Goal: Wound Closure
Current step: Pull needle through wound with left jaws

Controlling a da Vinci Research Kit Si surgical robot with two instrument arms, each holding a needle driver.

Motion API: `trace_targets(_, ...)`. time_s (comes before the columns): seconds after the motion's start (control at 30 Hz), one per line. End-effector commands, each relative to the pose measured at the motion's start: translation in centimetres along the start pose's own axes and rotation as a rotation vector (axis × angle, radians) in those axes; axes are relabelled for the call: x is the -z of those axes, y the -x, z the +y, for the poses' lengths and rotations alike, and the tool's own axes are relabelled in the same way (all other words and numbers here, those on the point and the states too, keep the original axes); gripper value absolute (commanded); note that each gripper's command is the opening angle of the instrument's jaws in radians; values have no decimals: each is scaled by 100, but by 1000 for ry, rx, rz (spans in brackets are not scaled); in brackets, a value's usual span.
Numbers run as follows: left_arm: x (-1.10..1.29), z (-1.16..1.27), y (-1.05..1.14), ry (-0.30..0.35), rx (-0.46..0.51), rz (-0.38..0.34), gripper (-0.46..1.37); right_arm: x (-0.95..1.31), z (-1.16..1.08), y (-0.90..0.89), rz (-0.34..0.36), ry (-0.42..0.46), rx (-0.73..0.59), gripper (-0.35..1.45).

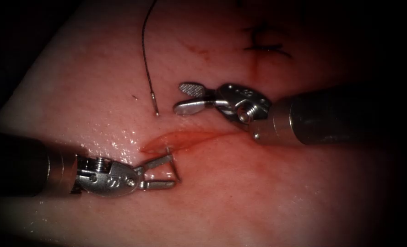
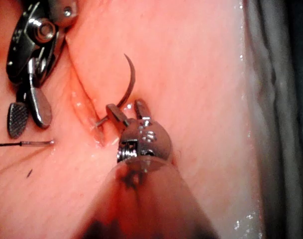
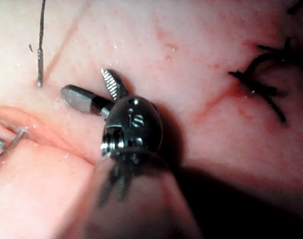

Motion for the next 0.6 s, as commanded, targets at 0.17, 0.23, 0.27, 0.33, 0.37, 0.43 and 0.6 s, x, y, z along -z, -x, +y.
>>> trace_targets(0.17, -4, -2, -8, 3, 6, 6, 54, 0, 0, 1, 0, -1, 1, 100)
trace_targets(0.23, -4, -1, -13, 8, 11, 10, 76, 0, 1, 2, 0, -1, 2, 100)
trace_targets(0.27, -3, -1, -15, 9, 11, 12, 82, 0, 1, 2, 0, -1, 2, 99)
trace_targets(0.33, -3, 0, -20, 15, 0, 18, 98, 0, 2, 3, 0, 0, 3, 99)
trace_targets(0.37, -3, 0, -22, 17, 0, 20, 102, 0, 3, 3, 0, 0, 3, 99)
trace_targets(0.43, -5, 0, -25, 20, -1, 23, 108, 0, 4, 3, 0, 0, 4, 99)
trace_targets(0.6, -9, 0, -29, 24, -9, 29, 94, 0, 5, 4, 1, 1, 5, 98)
